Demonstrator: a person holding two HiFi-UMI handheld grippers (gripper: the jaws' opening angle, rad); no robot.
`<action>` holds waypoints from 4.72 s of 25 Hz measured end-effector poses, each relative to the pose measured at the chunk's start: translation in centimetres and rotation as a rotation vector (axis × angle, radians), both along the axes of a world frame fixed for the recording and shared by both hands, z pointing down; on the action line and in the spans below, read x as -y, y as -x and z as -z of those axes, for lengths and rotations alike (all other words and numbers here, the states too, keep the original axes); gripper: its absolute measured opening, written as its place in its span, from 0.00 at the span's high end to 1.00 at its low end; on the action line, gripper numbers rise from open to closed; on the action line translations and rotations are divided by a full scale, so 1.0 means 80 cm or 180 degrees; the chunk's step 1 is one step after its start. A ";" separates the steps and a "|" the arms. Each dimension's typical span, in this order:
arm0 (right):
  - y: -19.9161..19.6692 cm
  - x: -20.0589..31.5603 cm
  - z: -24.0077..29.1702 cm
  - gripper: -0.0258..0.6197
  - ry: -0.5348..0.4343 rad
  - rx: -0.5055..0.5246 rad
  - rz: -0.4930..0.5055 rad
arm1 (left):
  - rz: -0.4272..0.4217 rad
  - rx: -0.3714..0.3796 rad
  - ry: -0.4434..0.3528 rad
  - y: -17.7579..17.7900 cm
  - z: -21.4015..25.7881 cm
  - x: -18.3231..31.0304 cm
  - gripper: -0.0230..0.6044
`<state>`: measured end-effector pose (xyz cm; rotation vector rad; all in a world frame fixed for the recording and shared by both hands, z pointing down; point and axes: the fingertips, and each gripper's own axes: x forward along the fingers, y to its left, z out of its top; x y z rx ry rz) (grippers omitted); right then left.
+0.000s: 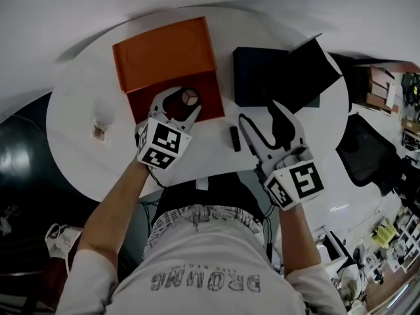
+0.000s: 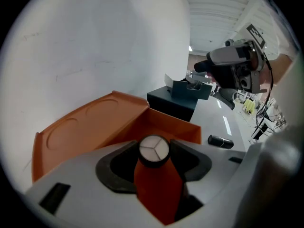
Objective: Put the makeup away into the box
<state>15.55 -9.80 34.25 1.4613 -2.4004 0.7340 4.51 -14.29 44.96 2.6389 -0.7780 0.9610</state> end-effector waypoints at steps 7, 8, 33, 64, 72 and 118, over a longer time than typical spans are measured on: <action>-0.010 0.000 -0.002 0.53 0.0017 0.0020 -0.0065 | -0.0077 0.0084 0.0061 -0.012 -0.012 0.003 0.58; -0.012 0.001 -0.002 0.53 0.0019 0.0026 -0.0078 | -0.0082 0.0086 0.0063 -0.014 -0.011 0.003 0.58; -0.036 0.019 -0.005 0.53 0.0055 0.0140 -0.0089 | -0.0011 0.0420 0.0500 -0.038 -0.038 0.019 0.58; -0.023 0.008 0.001 0.53 0.0036 0.0138 0.0055 | 0.0055 0.0440 0.0496 -0.033 -0.028 0.008 0.55; 0.001 -0.004 0.017 0.53 -0.0058 0.0090 0.0092 | 0.0117 0.0264 0.0305 -0.013 0.009 -0.004 0.55; 0.292 -0.122 -0.097 0.47 0.0297 -0.0464 0.2034 | 0.1557 -0.0416 -0.0143 0.302 0.062 -0.132 0.55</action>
